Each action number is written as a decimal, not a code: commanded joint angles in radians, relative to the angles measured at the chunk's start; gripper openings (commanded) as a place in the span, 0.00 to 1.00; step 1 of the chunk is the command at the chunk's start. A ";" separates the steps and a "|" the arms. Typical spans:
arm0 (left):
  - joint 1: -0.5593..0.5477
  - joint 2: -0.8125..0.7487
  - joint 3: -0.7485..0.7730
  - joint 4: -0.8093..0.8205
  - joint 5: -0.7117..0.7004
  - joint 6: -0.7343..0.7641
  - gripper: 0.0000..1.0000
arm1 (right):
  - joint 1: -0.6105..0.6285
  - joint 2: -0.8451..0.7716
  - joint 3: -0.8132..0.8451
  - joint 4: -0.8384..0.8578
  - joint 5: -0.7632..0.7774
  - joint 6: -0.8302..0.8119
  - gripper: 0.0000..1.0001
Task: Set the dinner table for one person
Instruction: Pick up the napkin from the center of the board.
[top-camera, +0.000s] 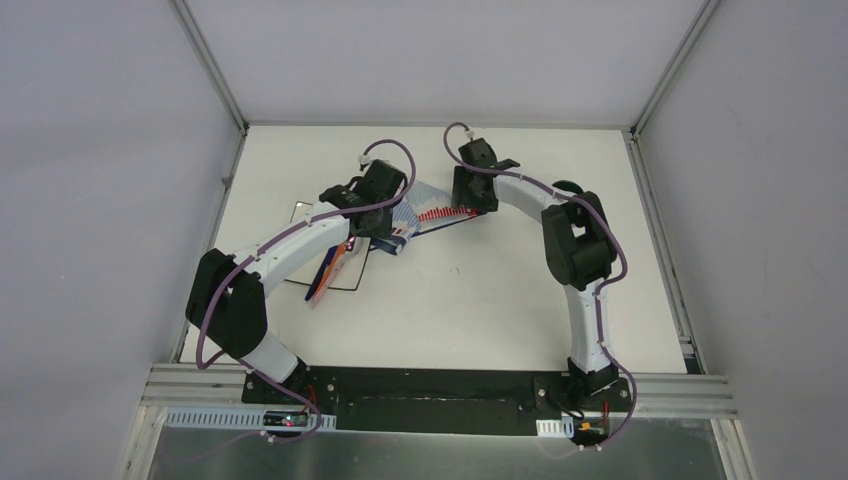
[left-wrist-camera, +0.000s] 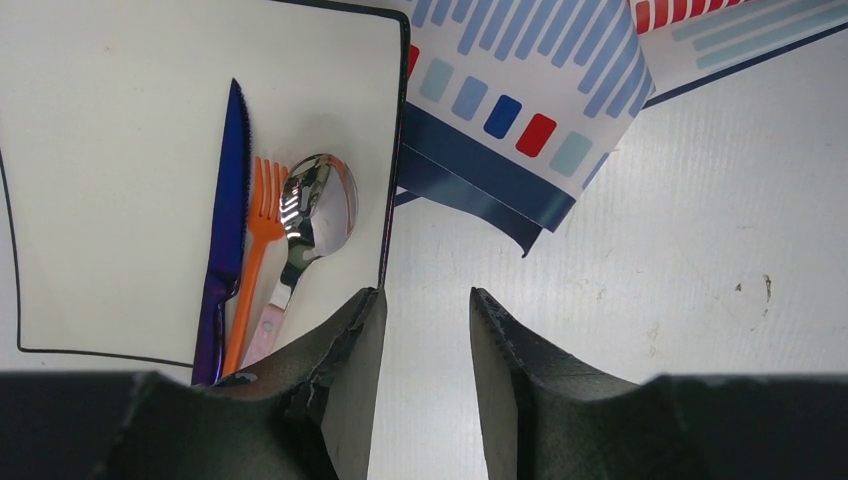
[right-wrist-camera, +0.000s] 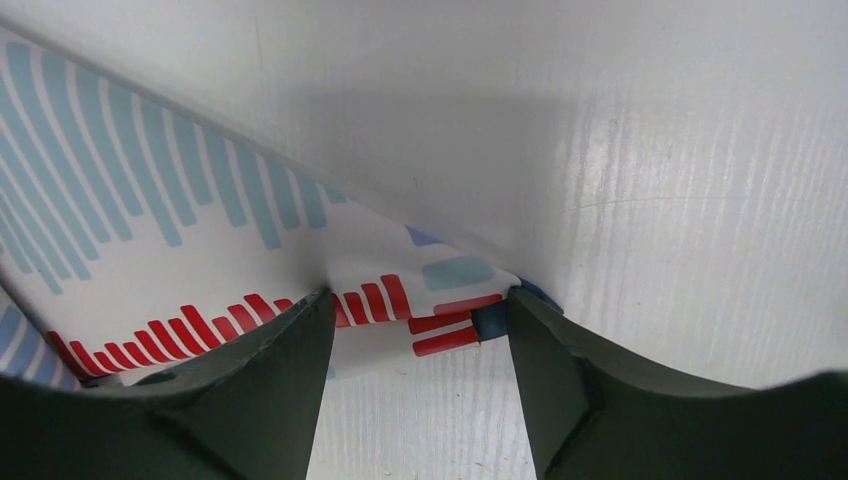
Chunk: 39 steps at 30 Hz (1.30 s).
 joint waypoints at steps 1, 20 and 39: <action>-0.010 -0.028 -0.011 0.007 -0.029 0.004 0.38 | 0.004 0.020 0.020 0.073 -0.110 0.042 0.64; -0.010 -0.031 -0.026 0.008 -0.044 0.003 0.37 | 0.001 -0.023 -0.040 0.103 -0.123 0.049 0.00; -0.011 0.027 0.022 0.004 -0.050 0.019 0.36 | 0.002 -0.113 -0.060 0.027 0.018 -0.006 0.00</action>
